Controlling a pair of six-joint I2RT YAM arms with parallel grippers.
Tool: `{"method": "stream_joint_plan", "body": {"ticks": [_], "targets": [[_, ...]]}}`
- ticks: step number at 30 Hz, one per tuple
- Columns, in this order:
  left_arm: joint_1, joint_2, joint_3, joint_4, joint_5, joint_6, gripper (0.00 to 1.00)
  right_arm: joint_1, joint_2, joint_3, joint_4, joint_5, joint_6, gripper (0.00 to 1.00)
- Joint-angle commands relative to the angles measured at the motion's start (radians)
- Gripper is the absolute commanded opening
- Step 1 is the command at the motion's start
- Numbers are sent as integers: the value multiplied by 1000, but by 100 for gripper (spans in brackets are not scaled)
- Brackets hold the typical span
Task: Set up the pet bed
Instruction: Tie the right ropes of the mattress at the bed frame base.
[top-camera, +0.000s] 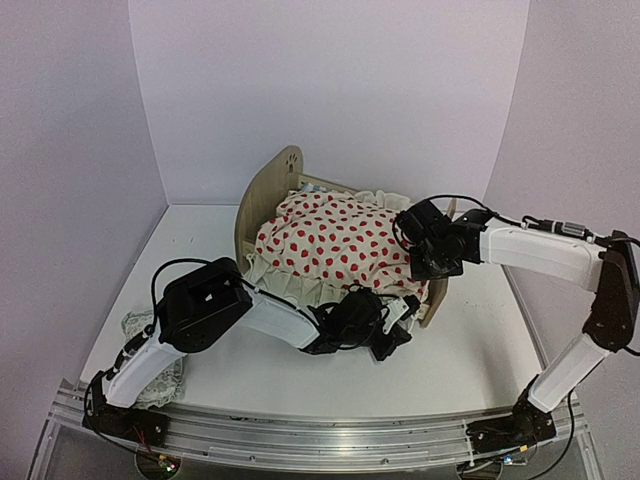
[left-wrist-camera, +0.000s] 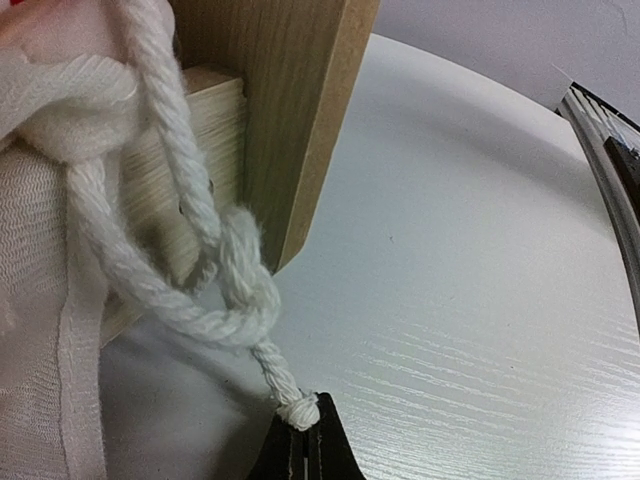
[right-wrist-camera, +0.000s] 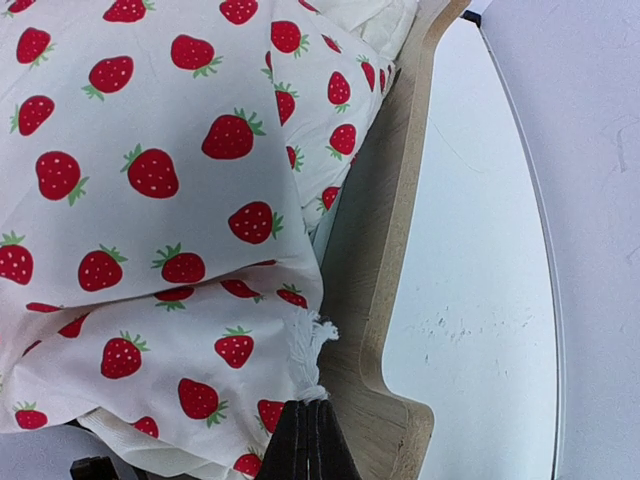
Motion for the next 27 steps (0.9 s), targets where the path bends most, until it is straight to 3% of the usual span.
{"method": "stream_joint_plan", "body": {"ticks": [1, 18, 27], "targets": [[-3, 33, 39, -148, -61, -41, 0, -20, 41, 67, 6, 22, -28, 0], [-29, -99, -55, -358, -208, -86, 0, -54, 91, 104, 17, 6, -65, 0], [-52, -127, -112, -377, -247, -135, 0, -62, 102, 105, 21, 7, -60, 0]]}}
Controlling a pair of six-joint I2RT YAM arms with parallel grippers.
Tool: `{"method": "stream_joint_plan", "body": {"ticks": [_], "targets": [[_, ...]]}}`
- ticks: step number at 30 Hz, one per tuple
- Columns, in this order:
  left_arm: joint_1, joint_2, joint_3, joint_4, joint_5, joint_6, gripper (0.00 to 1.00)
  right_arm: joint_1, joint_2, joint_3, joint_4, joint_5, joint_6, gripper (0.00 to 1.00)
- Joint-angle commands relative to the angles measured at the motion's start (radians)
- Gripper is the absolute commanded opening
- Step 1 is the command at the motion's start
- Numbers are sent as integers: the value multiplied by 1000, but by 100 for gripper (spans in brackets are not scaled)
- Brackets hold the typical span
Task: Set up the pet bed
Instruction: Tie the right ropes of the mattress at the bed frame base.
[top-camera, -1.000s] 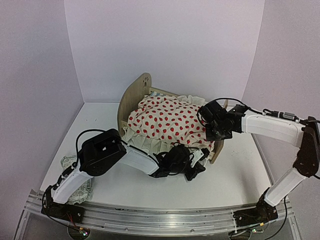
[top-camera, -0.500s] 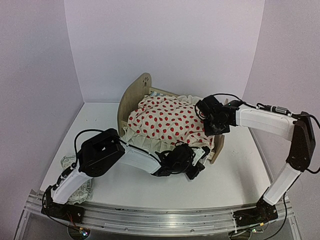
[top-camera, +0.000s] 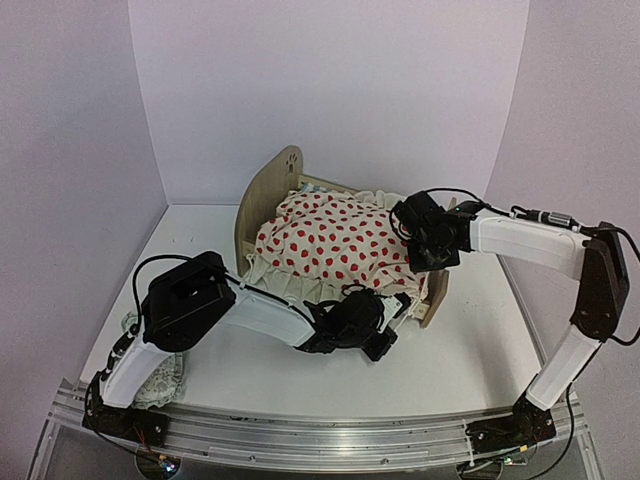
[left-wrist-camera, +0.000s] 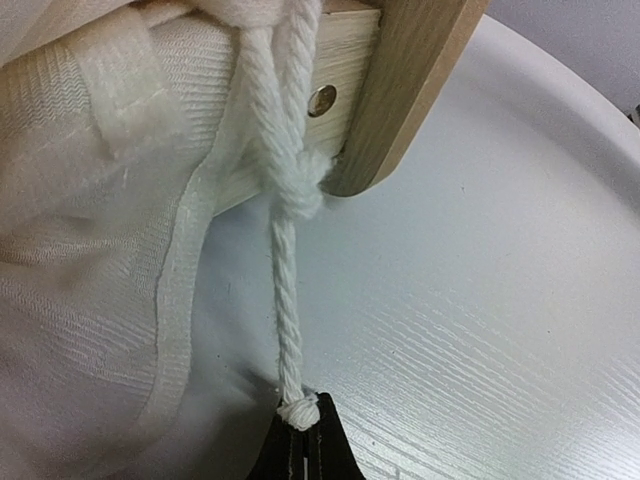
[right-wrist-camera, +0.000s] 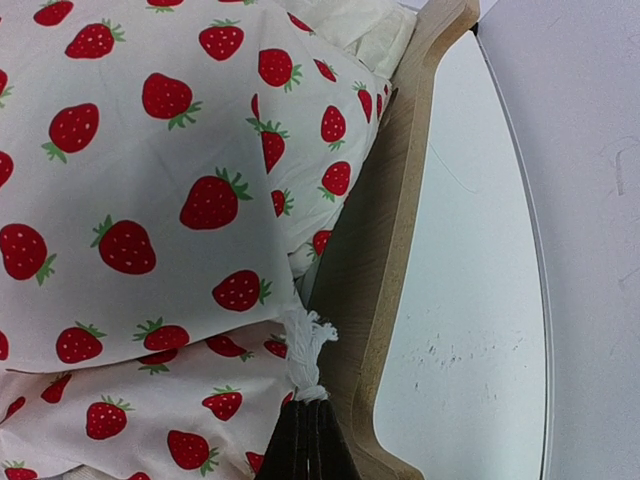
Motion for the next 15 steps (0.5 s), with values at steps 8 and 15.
{"method": "stream_joint_plan", "body": {"ticks": [8, 15], "targets": [[-18, -39, -63, -111, -69, 12, 3, -9, 26, 37, 17, -4, -1, 0], [-18, -64, -36, -136, -78, 43, 27, -9, 1, 49, 16, -60, -2, 15]]}}
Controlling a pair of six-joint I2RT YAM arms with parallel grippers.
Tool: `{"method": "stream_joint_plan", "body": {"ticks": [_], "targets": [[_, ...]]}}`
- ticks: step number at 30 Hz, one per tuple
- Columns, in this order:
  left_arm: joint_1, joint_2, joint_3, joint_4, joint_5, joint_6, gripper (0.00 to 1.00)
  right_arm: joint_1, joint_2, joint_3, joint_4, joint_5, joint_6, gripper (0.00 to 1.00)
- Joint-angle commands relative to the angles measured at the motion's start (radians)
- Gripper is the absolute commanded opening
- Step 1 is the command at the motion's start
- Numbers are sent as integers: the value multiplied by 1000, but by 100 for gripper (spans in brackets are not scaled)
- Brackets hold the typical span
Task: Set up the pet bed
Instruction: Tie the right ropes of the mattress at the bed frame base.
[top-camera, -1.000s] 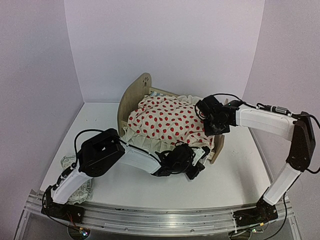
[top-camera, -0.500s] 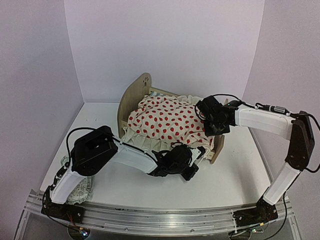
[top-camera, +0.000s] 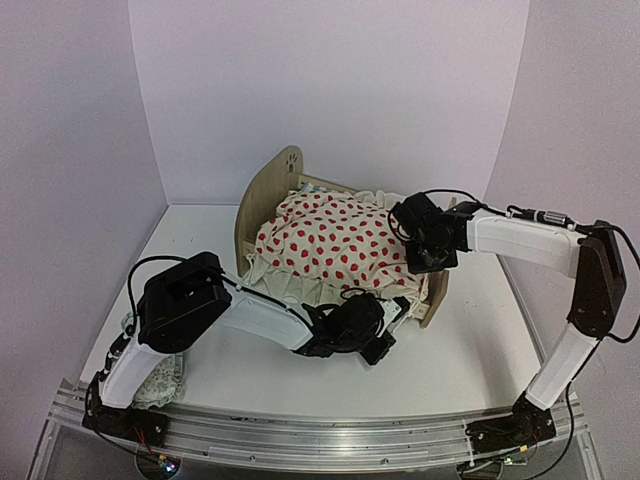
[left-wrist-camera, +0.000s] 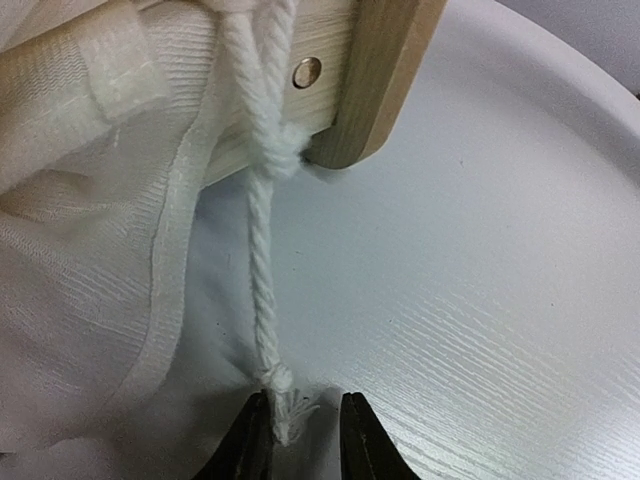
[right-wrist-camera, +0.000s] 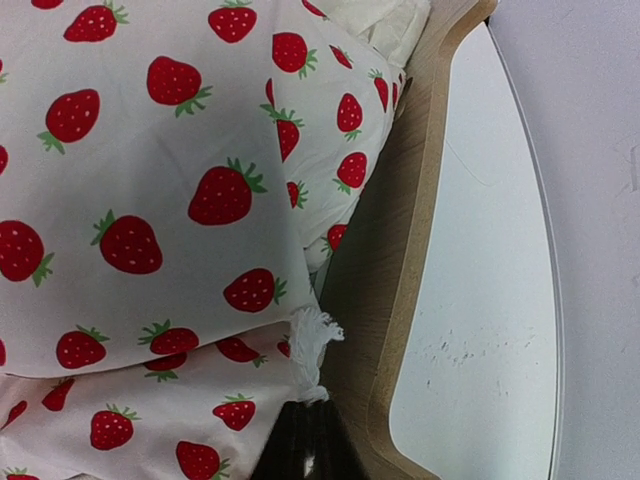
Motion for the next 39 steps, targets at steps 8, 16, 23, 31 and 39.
{"method": "stream_joint_plan", "body": {"ticks": [8, 16, 23, 31, 39], "targets": [[-2, -135, -5, -185, -22, 47, 51, -5, -91, 88, -8, -89, -10, 46], [-2, -346, -75, -305, -72, 82, 99, -17, -202, 151, -85, -127, 17, 69], [-2, -509, -119, -468, -204, 39, 99, -124, -302, 73, -252, -201, 166, 65], [5, -698, -189, -595, -405, 17, 100, -352, -275, -29, -260, -508, 164, 47], [7, -730, -187, -636, -407, -28, 100, -413, -136, 15, -183, -737, 186, 66]]}}
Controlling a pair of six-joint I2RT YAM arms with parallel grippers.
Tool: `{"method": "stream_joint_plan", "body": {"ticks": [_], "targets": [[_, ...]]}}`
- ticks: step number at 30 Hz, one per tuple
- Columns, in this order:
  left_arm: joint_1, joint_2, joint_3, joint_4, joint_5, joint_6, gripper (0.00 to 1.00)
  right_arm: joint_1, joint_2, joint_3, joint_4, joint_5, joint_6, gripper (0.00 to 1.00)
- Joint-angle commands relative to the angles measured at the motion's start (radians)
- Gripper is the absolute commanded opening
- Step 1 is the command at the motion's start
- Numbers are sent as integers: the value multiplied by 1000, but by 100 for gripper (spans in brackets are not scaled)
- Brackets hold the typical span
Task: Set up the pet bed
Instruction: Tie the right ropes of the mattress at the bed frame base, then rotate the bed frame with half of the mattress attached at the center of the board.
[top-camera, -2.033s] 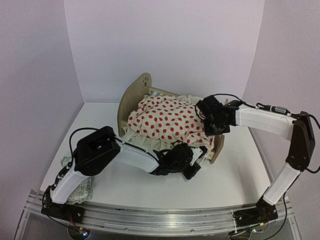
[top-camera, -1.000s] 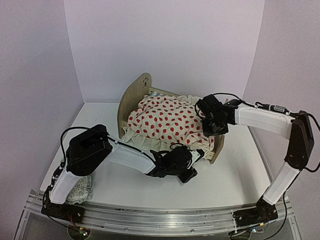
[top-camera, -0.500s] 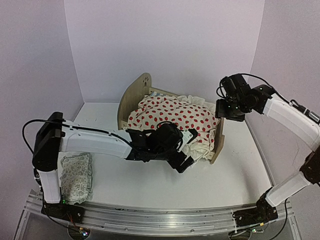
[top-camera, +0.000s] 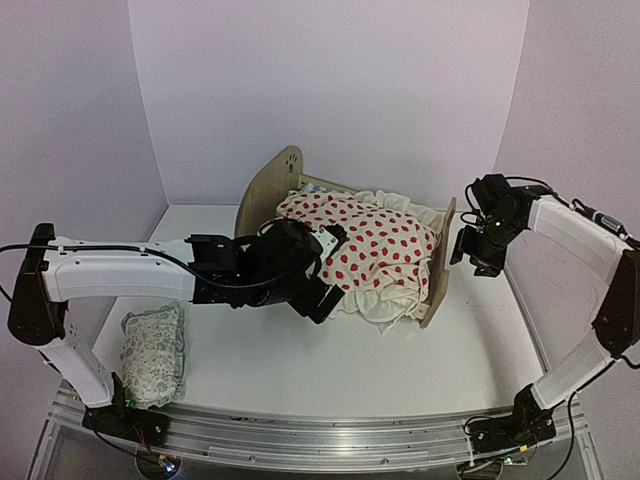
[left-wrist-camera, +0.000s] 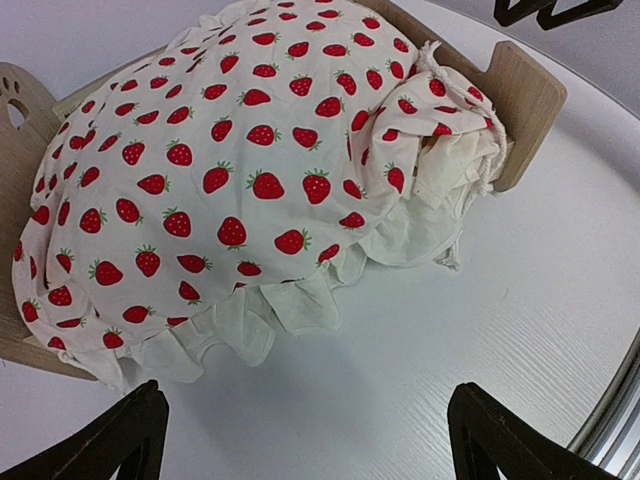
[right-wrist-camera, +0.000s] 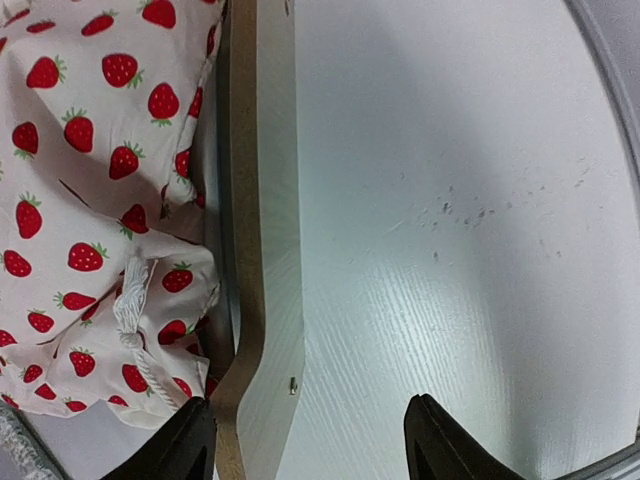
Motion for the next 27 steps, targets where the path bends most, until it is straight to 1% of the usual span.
{"method": "stream_joint_plan", "body": {"ticks": [1, 3, 5, 8, 9, 10, 13, 18, 24, 27], "targets": [[2, -26, 11, -45, -37, -42, 99, -18, 63, 36, 34, -175, 37, 66], [2, -29, 14, -43, -52, -45, 99, -18, 73, 20, 36, -195, 55, 62], [4, -42, 8, -24, -88, -48, 99, -18, 73, -3, 44, -223, 73, 55], [19, -87, -19, 16, -200, -101, 100, -17, 47, -53, 53, -257, 91, 37], [36, -101, -27, 17, -222, -129, 100, -17, 35, -69, 54, -262, 97, 30], [66, -114, -34, 17, -204, -141, 100, -16, 22, -87, 55, -268, 104, 27], [144, -134, -52, 25, -149, -134, 99, 1, -9, -127, 59, -291, 120, 25], [200, -134, -62, 67, -141, -59, 100, 117, -13, -144, 64, -270, 159, 18], [243, -128, -67, 94, -124, -33, 99, 341, 70, -91, 119, -221, 262, 13], [256, -131, -71, 96, -123, -26, 100, 458, 178, -19, 162, -211, 302, 13]]}}
